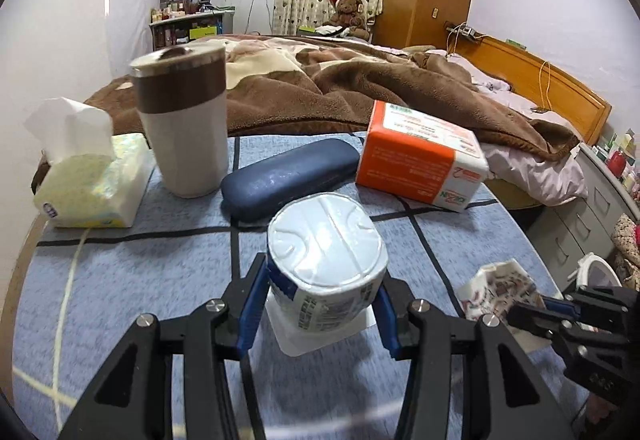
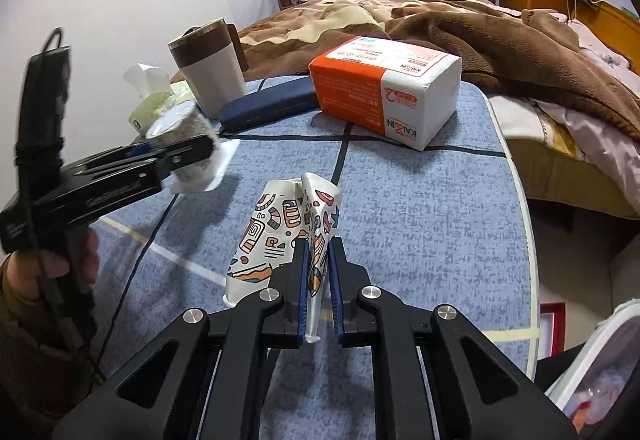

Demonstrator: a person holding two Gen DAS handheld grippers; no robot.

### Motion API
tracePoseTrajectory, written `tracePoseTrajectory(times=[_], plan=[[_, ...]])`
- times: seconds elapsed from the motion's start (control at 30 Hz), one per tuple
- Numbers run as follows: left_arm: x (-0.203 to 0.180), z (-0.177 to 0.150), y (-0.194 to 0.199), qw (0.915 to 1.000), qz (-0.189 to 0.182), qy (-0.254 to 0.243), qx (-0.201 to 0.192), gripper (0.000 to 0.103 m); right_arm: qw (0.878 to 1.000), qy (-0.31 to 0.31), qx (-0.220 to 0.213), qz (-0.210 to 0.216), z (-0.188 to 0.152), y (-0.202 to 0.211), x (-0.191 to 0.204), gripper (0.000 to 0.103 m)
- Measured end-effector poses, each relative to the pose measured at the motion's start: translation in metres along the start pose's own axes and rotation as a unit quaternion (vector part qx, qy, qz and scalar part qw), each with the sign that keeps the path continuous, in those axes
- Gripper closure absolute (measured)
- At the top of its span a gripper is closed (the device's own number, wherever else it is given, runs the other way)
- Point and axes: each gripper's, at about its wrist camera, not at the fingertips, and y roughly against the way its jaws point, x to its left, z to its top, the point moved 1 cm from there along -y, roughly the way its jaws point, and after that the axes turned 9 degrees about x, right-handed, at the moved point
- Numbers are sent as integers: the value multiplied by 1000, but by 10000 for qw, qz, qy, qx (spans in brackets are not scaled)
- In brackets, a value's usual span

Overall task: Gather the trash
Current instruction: 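Carry the white yogurt cup and patterned paper cup over the wastebasket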

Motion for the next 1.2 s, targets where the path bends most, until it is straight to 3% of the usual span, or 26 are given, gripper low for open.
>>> tracePoseTrajectory(times=[0.37, 0.6, 1.2], plan=[[0, -36, 53, 9993, 283, 169, -174, 53, 9997, 71, -191, -116, -16, 26, 15, 94], [-14, -66, 84, 9992, 233, 199, -262, 53, 9992, 25, -378, -135, -37, 58, 18, 94], [-98, -120, 154, 9978, -153, -271, -587, 53, 9938, -324, -948, -491, -104, 134, -4, 94]])
